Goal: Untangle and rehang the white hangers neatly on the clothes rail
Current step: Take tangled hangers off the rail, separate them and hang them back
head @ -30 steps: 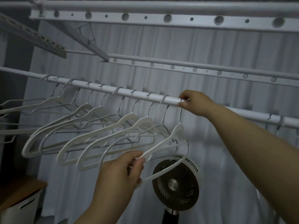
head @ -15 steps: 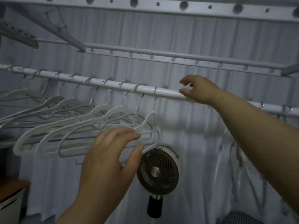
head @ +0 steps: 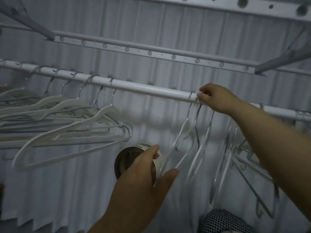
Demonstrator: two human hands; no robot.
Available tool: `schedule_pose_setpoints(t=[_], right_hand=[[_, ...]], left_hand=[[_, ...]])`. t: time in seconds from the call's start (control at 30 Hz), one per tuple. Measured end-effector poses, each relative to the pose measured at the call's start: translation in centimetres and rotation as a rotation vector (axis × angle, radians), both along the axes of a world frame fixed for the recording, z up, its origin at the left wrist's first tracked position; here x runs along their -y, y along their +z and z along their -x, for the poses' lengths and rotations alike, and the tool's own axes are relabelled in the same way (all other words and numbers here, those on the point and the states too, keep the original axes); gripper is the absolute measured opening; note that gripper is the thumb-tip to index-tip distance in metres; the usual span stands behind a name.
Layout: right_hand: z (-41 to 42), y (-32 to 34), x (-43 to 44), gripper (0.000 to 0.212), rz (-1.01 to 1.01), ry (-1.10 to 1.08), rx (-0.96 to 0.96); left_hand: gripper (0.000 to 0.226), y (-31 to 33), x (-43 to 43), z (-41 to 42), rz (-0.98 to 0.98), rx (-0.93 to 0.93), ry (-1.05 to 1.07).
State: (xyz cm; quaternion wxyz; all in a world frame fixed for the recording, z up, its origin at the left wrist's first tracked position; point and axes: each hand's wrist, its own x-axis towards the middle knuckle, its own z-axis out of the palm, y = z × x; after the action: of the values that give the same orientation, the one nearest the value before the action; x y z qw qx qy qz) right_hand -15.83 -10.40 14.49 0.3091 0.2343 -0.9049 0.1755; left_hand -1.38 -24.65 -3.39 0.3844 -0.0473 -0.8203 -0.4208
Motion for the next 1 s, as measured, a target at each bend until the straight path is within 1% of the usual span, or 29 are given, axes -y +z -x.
schedule_pose_setpoints(t=[0.03, 0.17, 0.3, 0.33, 0.43, 0.5, 0.57, 0.7, 0.77, 0.83, 0.93, 1.0], right_hand=[[0.3, -0.1, -0.1, 0.038, 0.0, 0.015, 0.011], [0.6, 0.1, -0.2, 0.037, 0.003, 0.079, 0.036], [0.6, 0.6, 0.0, 0.036, -0.04, 0.112, 0.052], [0.6, 0.7, 0.0, 0.033, -0.053, 0.116, 0.054], [0.6, 1.0, 0.5, 0.03, -0.09, 0.129, 0.054], [0.5, 1.1, 1.1, 0.03, -0.107, 0.14, 0.059], [0.4, 1.3, 1.9, 0.031, -0.118, 0.136, 0.054], [0.3, 1.4, 4.0, 0.032, -0.141, 0.123, 0.041], [0.2, 1.5, 5.4, 0.032, -0.145, 0.127, 0.039], [0.1, 1.6, 7.0, 0.031, -0.153, 0.138, 0.033], [-0.2, 1.5, 9.5, 0.033, -0.169, 0.158, 0.026], [-0.4, 1.4, 11.3, 0.033, -0.169, 0.174, 0.021]], left_hand=[[0.07, -0.1, -0.2, 0.2, -0.035, -0.002, -0.003], [0.068, -0.5, -1.0, 0.1, -0.1, 0.028, -0.03], [0.047, -0.8, -1.2, 0.3, -0.104, 0.119, -0.081], [0.047, -0.8, -1.1, 0.4, -0.095, 0.13, -0.089], [0.065, -0.7, -0.5, 0.3, -0.079, 0.115, -0.068], [0.07, -0.8, 0.1, 0.2, -0.091, 0.108, -0.066], [0.067, -0.9, 1.0, 0.0, -0.098, 0.11, -0.096], [0.053, -1.0, 3.4, -0.2, -0.112, 0.142, -0.178], [0.05, -1.2, 5.0, -0.3, -0.109, 0.148, -0.209], [0.047, -1.6, 6.7, -0.3, -0.114, 0.131, -0.188], [0.031, -1.9, 9.2, -0.4, -0.174, 0.107, -0.115], [0.042, -2.2, 10.9, -0.6, -0.141, 0.081, -0.04]])
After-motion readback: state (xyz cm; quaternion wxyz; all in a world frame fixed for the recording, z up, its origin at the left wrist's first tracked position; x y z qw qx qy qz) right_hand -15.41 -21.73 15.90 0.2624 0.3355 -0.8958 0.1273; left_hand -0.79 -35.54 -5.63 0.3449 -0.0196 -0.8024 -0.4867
